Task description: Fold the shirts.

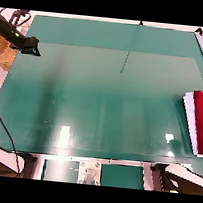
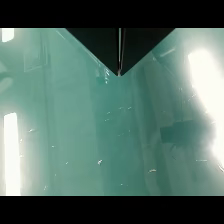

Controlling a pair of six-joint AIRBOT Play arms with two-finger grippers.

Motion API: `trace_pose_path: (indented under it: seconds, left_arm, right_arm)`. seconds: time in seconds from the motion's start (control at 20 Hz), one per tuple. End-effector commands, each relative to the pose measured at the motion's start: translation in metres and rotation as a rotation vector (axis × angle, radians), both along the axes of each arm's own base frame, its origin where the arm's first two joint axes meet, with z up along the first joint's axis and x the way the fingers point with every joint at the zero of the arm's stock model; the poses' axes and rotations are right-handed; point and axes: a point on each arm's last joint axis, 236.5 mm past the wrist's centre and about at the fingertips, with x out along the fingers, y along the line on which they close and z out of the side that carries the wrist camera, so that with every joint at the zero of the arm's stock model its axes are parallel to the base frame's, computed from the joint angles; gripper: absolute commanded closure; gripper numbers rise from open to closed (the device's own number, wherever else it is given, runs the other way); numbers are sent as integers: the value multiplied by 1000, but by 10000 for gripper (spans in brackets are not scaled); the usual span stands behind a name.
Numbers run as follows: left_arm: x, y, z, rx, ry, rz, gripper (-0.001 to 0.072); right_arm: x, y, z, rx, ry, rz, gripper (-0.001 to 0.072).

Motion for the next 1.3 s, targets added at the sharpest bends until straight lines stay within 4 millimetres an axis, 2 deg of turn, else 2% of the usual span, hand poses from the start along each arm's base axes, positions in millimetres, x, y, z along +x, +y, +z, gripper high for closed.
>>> trace_pose_path:
  seconds: [0.0, 0.05, 0.1, 0.2, 0.25, 0.3, 0.35, 0.45, 0.55, 0.6, 0.7, 0.8, 0.95, 1.25]
  left_arm:
    - [2, 1, 2, 1, -9, 5, 682]
    - [0, 0, 3, -1, -3, 11, 683]
    - [-5, 0, 4, -5, 12, 15, 683]
    - [-19, -3, 5, -15, 70, 26, 684]
    - [-27, -5, 3, -23, 93, 34, 684]
    - [-38, -9, 0, -35, 114, 36, 684]
    - [-53, -14, -7, -41, 138, 39, 683]
    - [-90, -28, -27, -49, 173, 44, 684]
    - [-137, -46, -50, -52, 198, 39, 683]
    - [-165, -54, -63, -52, 216, 35, 683]
    - [-199, -62, -80, -52, 215, 42, 683]
    - [-211, -61, -85, -47, 195, 52, 682]
    - [-216, -63, -81, -54, 205, 45, 682]
    - [-217, -66, -80, -68, 208, 43, 682]
  right_arm:
    - [60, 5, 11, -5, -184, 57, 186]
    - [95, 10, 22, -15, -290, 130, 512]
    - [136, 23, 35, -22, -404, 218, 680]
    - [204, 63, 57, -30, -589, 372, 699]
    - [227, 91, 63, -20, -640, 464, 699]
    - [240, 123, 62, -8, -649, 576, 700]
    - [244, 158, 55, 18, -640, 677, 700]
    - [236, 228, 27, 79, -614, 846, 700]
    - [204, 291, -14, 161, -555, 989, 700]
    - [186, 315, -32, 196, -528, 1039, 699]
    - [160, 352, -60, 232, -511, 1123, 699]
    - [153, 375, -69, 244, -521, 1195, 698]
    - [142, 395, -68, 276, -516, 1256, 699]
    - [140, 399, -68, 284, -517, 1266, 698]
